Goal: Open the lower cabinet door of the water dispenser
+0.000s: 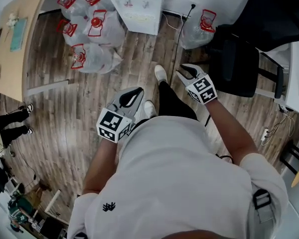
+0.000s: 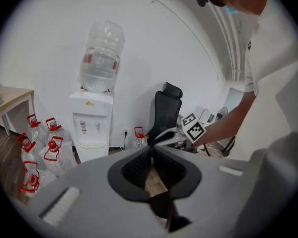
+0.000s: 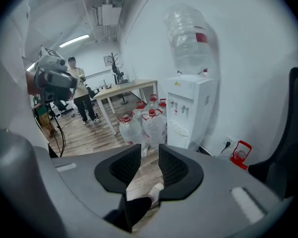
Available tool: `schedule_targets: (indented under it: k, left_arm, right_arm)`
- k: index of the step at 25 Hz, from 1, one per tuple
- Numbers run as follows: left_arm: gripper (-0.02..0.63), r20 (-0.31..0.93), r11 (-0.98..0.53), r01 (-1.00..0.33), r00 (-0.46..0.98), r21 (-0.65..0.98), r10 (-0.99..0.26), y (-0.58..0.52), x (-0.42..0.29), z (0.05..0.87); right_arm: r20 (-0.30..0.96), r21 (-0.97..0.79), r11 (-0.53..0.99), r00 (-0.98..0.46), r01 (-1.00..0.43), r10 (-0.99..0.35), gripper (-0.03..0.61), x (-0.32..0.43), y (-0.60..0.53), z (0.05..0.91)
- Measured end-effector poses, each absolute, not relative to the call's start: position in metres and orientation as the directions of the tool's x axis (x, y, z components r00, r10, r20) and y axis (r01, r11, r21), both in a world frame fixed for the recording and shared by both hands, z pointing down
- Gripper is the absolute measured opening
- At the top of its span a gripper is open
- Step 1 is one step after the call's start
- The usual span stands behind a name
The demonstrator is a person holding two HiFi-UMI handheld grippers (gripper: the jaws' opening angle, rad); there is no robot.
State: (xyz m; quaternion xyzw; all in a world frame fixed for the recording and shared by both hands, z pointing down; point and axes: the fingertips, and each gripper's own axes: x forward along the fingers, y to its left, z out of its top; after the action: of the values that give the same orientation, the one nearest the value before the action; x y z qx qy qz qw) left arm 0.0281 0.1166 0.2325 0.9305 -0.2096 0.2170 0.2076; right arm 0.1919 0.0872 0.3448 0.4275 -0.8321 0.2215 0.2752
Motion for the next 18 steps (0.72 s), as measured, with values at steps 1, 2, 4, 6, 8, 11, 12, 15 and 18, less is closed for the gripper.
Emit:
schedule_targets:
  k: [1,2,4,6,8,11,12,15,18]
  left_arm:
    - [0.058,0.496,-0.823,-0.482,0.816,0.300,-0.297,0.102,0.037,0.235]
    - [0.058,0.503,-0.824,-0.479,0.814,0.301,-0.290,0.087,0.048,0.237]
    - [0.058,0.523,-0.832,-0.467,0.810,0.299,-0.266,0.058,0.071,0.245]
    - [0.058,0.543,-0.839,-0.453,0.805,0.302,-0.239,0.033,0.091,0.253]
    - [0.058,0.559,-0.845,-0.442,0.800,0.302,-0.219,0.010,0.110,0.264]
    - [0.058,0.565,-0.852,-0.429,0.799,0.299,-0.204,-0.020,0.135,0.286]
    - [0.058,0.564,-0.852,-0.423,0.803,0.308,-0.195,-0.028,0.143,0.293]
    - [0.058,0.574,-0.839,-0.411,0.805,0.357,-0.151,-0.044,0.161,0.310]
    - [0.058,0.592,-0.838,-0.398,0.798,0.374,-0.115,-0.049,0.166,0.339]
  right_arm:
    - [0.657,-0.140,0.540,-0.486,-0.830,-0.577,0.087,0.199,0.067,0.358]
    - [0.665,-0.148,0.539,-0.486,-0.829,-0.566,0.089,0.207,0.045,0.371]
    - [0.679,-0.168,0.527,-0.485,-0.833,-0.552,0.099,0.221,0.003,0.401]
    - [0.692,-0.188,0.512,-0.483,-0.838,-0.536,0.104,0.229,-0.034,0.434]
    - [0.707,-0.202,0.511,-0.486,-0.835,-0.515,0.106,0.234,-0.066,0.470]
    - [0.731,-0.198,0.545,-0.493,-0.815,-0.472,0.110,0.238,-0.110,0.536]
    - [0.743,-0.192,0.556,-0.490,-0.808,-0.456,0.118,0.239,-0.122,0.561]
    - [0.771,-0.164,0.572,-0.466,-0.804,-0.434,0.123,0.244,-0.155,0.621]
    - [0.784,-0.138,0.584,-0.449,-0.800,-0.429,0.132,0.244,-0.184,0.673]
